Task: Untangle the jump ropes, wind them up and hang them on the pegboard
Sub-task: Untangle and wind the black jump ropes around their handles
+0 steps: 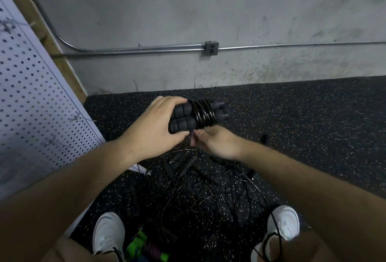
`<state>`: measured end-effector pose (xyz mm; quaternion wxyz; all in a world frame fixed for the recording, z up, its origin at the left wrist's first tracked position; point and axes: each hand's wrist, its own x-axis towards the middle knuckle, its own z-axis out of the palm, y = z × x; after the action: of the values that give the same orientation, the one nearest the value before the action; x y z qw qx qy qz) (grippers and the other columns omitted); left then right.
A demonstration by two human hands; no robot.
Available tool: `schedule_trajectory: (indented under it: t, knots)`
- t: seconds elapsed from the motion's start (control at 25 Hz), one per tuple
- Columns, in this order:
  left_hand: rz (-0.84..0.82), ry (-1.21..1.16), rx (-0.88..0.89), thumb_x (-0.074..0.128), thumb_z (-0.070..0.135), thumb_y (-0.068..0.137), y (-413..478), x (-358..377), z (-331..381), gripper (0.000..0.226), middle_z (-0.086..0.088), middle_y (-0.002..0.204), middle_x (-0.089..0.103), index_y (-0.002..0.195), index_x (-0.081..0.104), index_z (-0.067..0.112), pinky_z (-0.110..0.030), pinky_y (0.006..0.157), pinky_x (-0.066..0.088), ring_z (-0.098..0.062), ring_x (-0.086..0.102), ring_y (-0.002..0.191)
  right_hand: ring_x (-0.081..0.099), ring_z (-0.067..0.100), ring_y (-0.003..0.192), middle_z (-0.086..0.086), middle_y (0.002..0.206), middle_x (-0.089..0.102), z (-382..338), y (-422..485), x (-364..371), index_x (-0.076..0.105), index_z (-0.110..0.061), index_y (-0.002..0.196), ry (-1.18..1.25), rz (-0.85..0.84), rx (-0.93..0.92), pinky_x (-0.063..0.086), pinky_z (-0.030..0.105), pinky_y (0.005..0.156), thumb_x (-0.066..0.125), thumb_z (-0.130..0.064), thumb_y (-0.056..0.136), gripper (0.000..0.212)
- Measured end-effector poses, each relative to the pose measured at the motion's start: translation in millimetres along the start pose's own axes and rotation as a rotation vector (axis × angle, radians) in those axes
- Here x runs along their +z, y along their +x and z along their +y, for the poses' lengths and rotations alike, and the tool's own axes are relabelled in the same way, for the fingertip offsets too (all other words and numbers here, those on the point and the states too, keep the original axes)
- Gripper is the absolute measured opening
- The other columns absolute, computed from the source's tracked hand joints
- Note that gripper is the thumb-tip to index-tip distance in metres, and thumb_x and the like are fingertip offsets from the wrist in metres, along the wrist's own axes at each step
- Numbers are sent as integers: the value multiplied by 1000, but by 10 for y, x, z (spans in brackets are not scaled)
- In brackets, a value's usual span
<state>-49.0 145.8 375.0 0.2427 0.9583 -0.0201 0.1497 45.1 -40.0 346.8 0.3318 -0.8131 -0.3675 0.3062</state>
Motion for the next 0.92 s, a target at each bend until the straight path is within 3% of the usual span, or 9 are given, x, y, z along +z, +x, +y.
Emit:
schedule_trajectory:
  t: [0.12, 0.24, 0.36, 0.44, 0.52, 0.6, 0.68, 0.8, 0.92]
  knots:
    - [4, 92, -49, 81, 25, 81, 115, -4, -232, 69, 3, 132, 55, 141, 48, 16, -35, 112, 36, -13, 43, 124, 47, 1, 51, -6, 68, 53, -161, 17, 277, 58, -17, 89, -18, 45, 3, 37, 18, 49, 33, -39, 109, 39]
    - [5, 139, -72, 81, 23, 81, 177, -3, -418, 68, -1, 132, 57, 140, 49, 15, -35, 110, 36, -18, 45, 125, 46, 9, 54, -3, 68, 51, -359, -129, 314, 51, -16, 83, -54, 42, -28, 40, 26, 51, 38, -38, 108, 36]
    - [-20, 199, -58, 81, 24, 80, 197, 35, -529, 66, -1, 129, 58, 138, 51, 16, -42, 108, 40, -19, 46, 121, 48, 7, 50, -5, 64, 54, -575, -359, 64, 63, -14, 91, -158, 23, -14, 42, 28, 51, 41, -40, 107, 38]
    - [-79, 216, -34, 81, 25, 79, 184, 84, -555, 64, 2, 126, 59, 136, 52, 19, -44, 104, 43, -17, 46, 116, 49, 2, 47, -7, 63, 57, -693, -515, -145, 67, -17, 94, -309, 59, -47, 40, 23, 45, 42, -39, 106, 36]
    - [-138, 205, 15, 82, 28, 78, 144, 148, -528, 64, 5, 122, 59, 134, 53, 20, -44, 102, 44, -15, 46, 112, 56, 4, 58, -9, 72, 61, -715, -560, -298, 64, -22, 96, -595, 190, -128, 44, 26, 52, 40, -40, 106, 32]
    - [-202, 186, 74, 81, 29, 79, 90, 210, -438, 64, 7, 121, 58, 135, 53, 19, -42, 103, 44, -12, 46, 114, 60, 11, 75, -10, 85, 65, -618, -490, -416, 62, -26, 103, -815, 356, -201, 44, 30, 61, 38, -43, 106, 30]
    - [-258, 145, 132, 80, 28, 81, 19, 255, -310, 62, 13, 119, 55, 136, 53, 20, -36, 106, 42, -7, 44, 115, 63, 14, 89, -11, 99, 68, -467, -361, -505, 65, -28, 111, -853, 432, -257, 43, 29, 68, 40, -43, 106, 31]
    - [-321, 80, 193, 80, 30, 82, -93, 244, -82, 56, 27, 112, 44, 130, 52, 26, -21, 103, 36, 4, 38, 110, 62, 12, 99, -12, 109, 69, -248, -242, -672, 67, -29, 115, -803, 396, -293, 42, 28, 74, 43, -46, 104, 31]
    - [-325, 14, 198, 78, 33, 83, -196, 131, 142, 56, 28, 114, 41, 128, 45, 30, -14, 98, 34, 5, 38, 115, 63, 11, 99, -11, 108, 71, -79, -139, -683, 70, -25, 113, -683, 325, -321, 47, 29, 78, 49, -44, 102, 31]
